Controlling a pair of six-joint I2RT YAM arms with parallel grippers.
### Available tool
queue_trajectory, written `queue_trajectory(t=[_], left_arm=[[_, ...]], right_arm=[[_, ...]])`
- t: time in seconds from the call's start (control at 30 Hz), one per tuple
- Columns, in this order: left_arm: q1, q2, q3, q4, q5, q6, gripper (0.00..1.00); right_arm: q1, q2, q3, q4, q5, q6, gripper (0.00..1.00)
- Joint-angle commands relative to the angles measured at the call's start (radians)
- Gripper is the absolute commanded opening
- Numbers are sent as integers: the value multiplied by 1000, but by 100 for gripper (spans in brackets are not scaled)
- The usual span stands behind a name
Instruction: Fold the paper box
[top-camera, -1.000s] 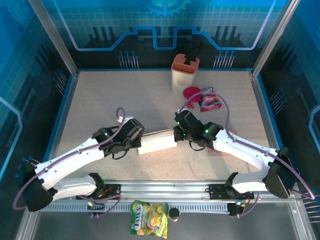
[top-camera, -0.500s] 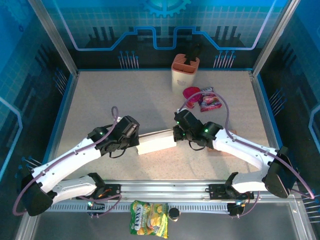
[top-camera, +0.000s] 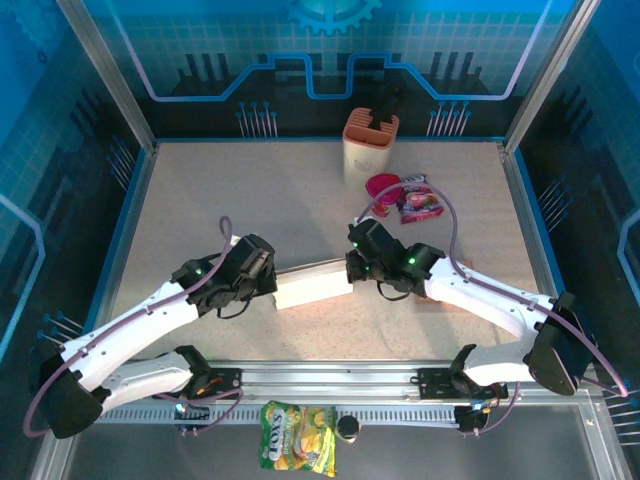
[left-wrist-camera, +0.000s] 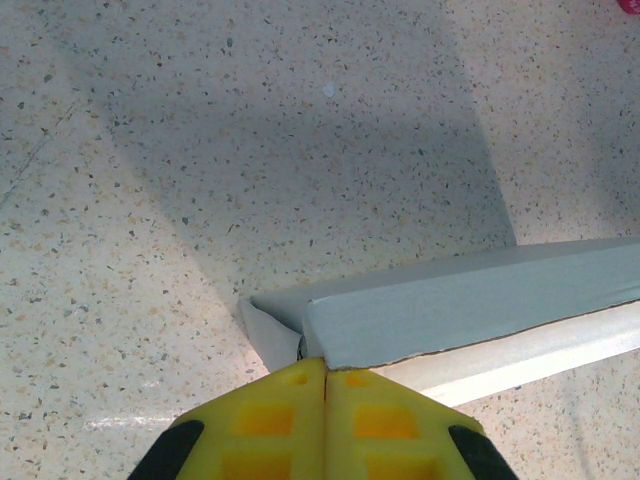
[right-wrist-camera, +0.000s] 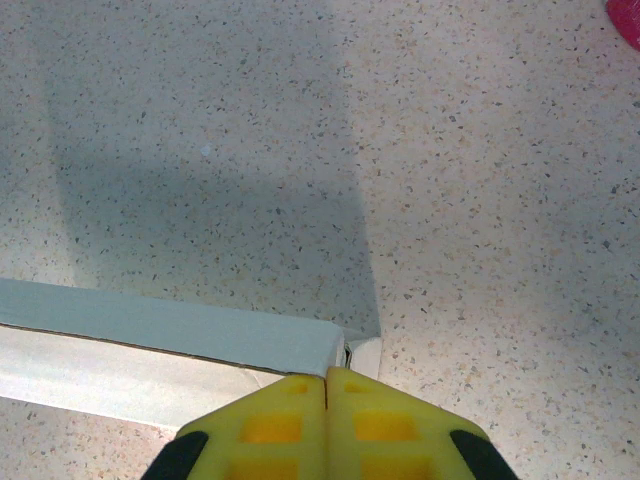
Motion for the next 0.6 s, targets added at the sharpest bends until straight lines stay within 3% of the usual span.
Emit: queue_trajectory(t=[0.0, 0.57], left_arm=[[5, 3, -46, -42, 39, 6, 0], [-67, 27, -58, -90, -65, -18, 0]], right_arm=[[8, 12, 22, -35, -10, 5, 0], [9, -5, 12, -67, -7, 56, 1]])
